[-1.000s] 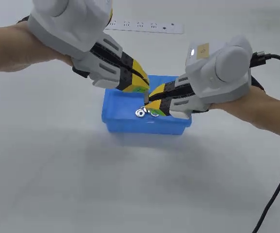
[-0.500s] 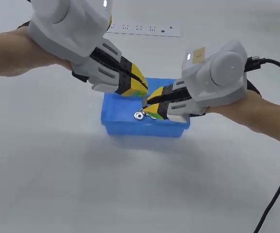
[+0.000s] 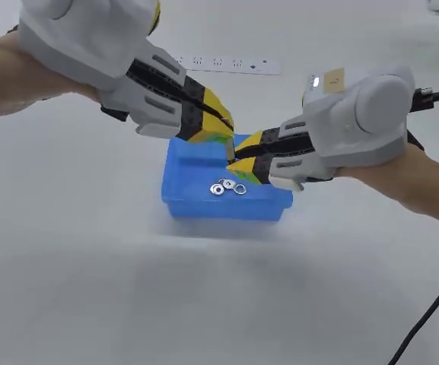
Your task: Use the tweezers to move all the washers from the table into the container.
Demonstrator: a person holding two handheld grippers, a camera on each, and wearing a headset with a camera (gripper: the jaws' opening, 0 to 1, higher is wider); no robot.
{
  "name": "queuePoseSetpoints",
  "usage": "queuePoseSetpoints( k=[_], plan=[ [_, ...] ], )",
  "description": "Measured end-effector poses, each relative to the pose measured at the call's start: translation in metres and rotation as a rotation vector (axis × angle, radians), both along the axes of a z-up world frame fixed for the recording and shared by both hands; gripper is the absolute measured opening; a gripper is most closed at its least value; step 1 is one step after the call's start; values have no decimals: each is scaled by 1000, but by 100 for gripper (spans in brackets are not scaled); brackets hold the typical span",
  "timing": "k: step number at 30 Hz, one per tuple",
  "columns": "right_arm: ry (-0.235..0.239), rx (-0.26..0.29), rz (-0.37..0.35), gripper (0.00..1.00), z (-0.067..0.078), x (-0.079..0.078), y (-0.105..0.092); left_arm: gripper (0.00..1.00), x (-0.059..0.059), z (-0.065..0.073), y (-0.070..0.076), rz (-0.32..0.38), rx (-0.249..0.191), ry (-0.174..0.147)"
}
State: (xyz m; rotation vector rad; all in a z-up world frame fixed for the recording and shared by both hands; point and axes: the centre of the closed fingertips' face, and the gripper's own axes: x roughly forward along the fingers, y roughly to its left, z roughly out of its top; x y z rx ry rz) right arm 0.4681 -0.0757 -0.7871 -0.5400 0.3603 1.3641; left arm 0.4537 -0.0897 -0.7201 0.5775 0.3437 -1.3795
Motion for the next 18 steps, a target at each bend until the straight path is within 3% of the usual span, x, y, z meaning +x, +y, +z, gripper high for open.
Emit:
queuePoseSetpoints(
  k=[5,11,15,18],
  plan=[
    [-18,20,17,10,19,-21,-8,6,-19,18,-1,-6,-54,-1],
    [-29,13,46,8,29,-48,-15,6,-43,26,-1,-11,-119,11],
    [-19,-12,73,8,26,-68,-19,6,-61,23,0,-14,-142,30],
    [-13,-43,84,8,21,-81,-24,6,-70,14,3,-7,-124,37]
  ],
)
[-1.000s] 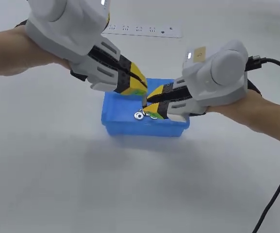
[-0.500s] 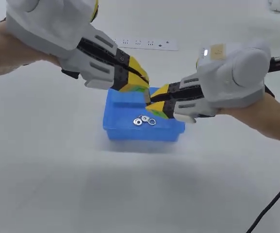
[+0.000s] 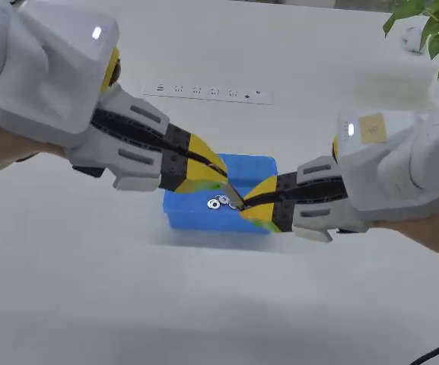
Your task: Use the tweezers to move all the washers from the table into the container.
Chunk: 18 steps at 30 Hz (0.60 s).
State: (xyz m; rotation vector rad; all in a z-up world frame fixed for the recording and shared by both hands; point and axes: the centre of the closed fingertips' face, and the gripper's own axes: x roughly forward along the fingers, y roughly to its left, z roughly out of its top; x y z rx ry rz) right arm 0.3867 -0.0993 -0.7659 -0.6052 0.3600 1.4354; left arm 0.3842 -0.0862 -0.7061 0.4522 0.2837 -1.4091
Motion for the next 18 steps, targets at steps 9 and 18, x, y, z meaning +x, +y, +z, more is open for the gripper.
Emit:
queuePoseSetpoints(
  k=[9,18],
  plan=[
    [52,-90,9,7,-30,-27,-9,6,3,-41,6,47,78,74],
    [51,-241,19,7,-78,-20,-11,6,8,-102,9,99,223,112]
  ],
)
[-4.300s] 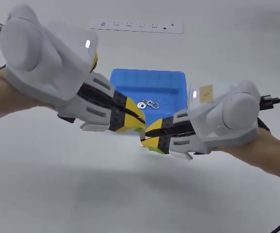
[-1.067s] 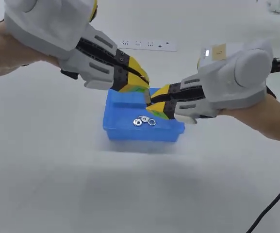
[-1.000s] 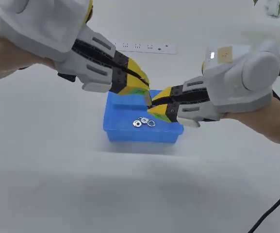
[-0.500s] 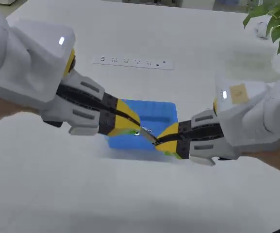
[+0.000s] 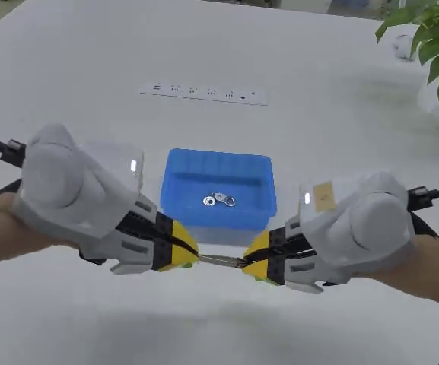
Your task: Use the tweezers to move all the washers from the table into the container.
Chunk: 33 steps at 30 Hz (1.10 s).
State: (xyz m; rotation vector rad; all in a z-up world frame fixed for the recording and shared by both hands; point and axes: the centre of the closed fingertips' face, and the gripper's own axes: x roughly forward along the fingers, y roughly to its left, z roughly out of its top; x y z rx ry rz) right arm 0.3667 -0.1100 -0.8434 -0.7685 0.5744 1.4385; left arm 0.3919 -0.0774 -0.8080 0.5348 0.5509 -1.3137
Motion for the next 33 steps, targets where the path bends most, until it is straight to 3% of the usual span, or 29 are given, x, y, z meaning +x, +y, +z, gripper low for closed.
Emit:
queuePoseSetpoints(
  k=[1,2,4,5,7,8,9,11,19,23,24,33],
  plan=[
    [1,-5,-1,7,-2,1,0,6,-26,-16,2,3,8,-4],
    [16,-17,-11,7,-7,5,-1,6,-27,-26,3,26,20,15],
    [32,-35,-21,7,-14,10,-1,6,-24,-36,3,36,35,7],
    [32,-43,-25,7,-16,13,-2,6,-23,-38,3,37,34,21],
    [41,-51,-29,8,-20,16,-2,6,-17,-46,3,47,50,17],
    [50,-46,-37,7,-21,18,-2,6,-17,-52,5,46,78,24],
    [57,-44,-48,7,-22,20,-1,6,-15,-58,5,42,96,10],
    [61,-49,-55,7,-25,22,-1,6,-15,-63,4,41,100,10],
    [77,-78,-69,7,-39,22,-2,6,-10,-75,6,44,113,7],
    [76,-84,-67,7,-42,19,-1,7,-13,-80,8,30,131,36],
    [78,-87,-66,7,-43,18,-1,7,-11,-80,5,26,118,30],
    [74,-90,-62,10,-44,18,-2,11,-8,-79,7,20,149,13]
  ],
)
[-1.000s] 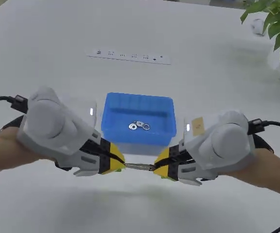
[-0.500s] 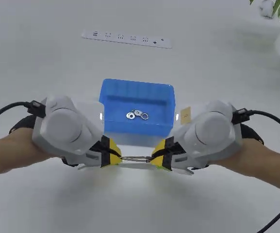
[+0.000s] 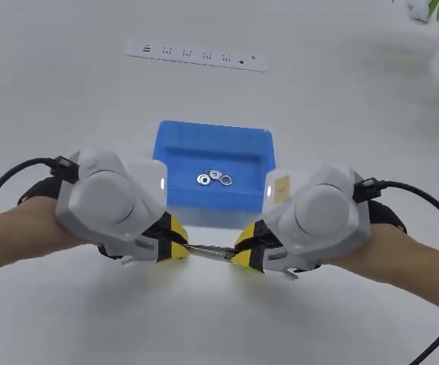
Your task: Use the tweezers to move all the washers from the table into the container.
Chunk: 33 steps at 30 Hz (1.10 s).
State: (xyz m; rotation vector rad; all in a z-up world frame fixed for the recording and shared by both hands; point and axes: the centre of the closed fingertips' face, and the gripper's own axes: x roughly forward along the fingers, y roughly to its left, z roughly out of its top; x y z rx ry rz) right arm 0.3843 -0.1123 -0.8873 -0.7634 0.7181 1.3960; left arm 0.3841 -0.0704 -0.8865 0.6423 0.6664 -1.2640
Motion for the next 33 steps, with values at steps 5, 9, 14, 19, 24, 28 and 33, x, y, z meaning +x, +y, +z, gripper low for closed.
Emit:
queuePoseSetpoints(
  k=[5,9,14,19,24,28,33],
  plan=[
    [-12,-26,2,12,-3,-1,-4,14,-1,0,5,3,17,11],
    [-17,-21,-15,15,-3,0,-6,15,-1,-1,11,25,31,18],
    [-10,42,-117,17,7,2,-9,16,-5,8,18,79,12,11],
    [40,186,-265,21,30,-1,-17,17,-10,38,17,197,-142,40],
    [66,330,-333,29,57,-17,-31,26,-27,67,22,253,-267,56],
    [58,436,-386,35,82,-29,-40,39,-47,88,22,248,-315,30],
    [10,567,-433,64,113,-40,-38,69,-72,101,16,249,-357,54]
  ],
)
